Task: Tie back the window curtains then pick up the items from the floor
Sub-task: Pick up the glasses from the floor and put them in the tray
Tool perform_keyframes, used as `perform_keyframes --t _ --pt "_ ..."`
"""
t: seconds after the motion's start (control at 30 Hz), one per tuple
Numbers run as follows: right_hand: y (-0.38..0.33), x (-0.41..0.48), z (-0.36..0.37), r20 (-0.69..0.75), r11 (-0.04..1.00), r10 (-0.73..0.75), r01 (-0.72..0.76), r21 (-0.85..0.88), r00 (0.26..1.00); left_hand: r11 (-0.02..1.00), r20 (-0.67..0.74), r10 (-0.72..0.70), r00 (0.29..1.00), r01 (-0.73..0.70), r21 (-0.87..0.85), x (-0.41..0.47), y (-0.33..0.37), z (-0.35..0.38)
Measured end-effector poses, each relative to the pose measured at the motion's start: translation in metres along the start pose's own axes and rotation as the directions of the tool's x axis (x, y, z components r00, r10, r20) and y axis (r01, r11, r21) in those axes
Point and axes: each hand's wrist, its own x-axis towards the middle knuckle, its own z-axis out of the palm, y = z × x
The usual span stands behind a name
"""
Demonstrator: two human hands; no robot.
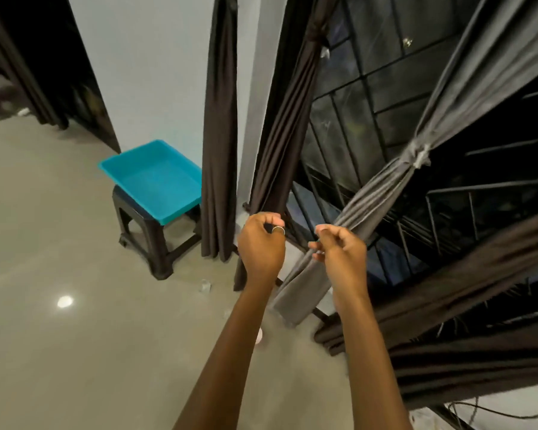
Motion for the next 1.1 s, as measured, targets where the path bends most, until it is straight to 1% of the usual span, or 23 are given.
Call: perform_keyframes --t 0.17,0.3,0.43,0.57,0.67,0.77,1.0,1.1 --pt "0.005 0.014 0.029 0.042 1.0 0.006 -0.005 -0.021 0.999 0.997 -0.042 -0.064 0.997 0.066 0.033 0.021 -0.016 -0.006" --pt "0.01 0.034 0.041 0.083 1.0 0.013 -0.011 -0.018 0.996 0.994 -0.102 -0.044 0.994 0.054 0.092 0.039 -0.02 -0.001" --pt "0.009 0.068 0.052 0.084 0.999 0.005 -0.009 0.042 0.996 0.977 -0.09 -0.054 0.994 0.071 0.201 0.065 -0.019 0.012" --pt "0.003 0.097 0.062 0.079 0.993 0.01 -0.019 0.119 0.997 0.95 -0.059 -0.003 0.998 0.021 0.31 0.081 -0.011 0.019" --pt "0.001 0.109 0.071 0.086 0.987 0.02 -0.033 0.158 0.996 0.949 -0.059 0.035 0.998 -0.015 0.313 0.085 -0.007 0.017" --pt "0.003 0.115 0.085 0.111 0.983 0.043 -0.062 0.171 0.993 0.951 -0.064 0.041 0.997 -0.02 0.307 0.091 -0.008 0.011" --pt "0.006 0.105 0.133 0.125 0.993 0.041 -0.055 0.108 0.991 0.96 -0.127 -0.017 0.992 0.052 0.276 0.124 -0.025 -0.026" --pt "0.008 0.098 0.162 0.097 0.996 0.044 -0.051 0.076 0.994 0.974 -0.134 -0.016 0.991 0.046 0.223 0.143 -0.037 -0.049"
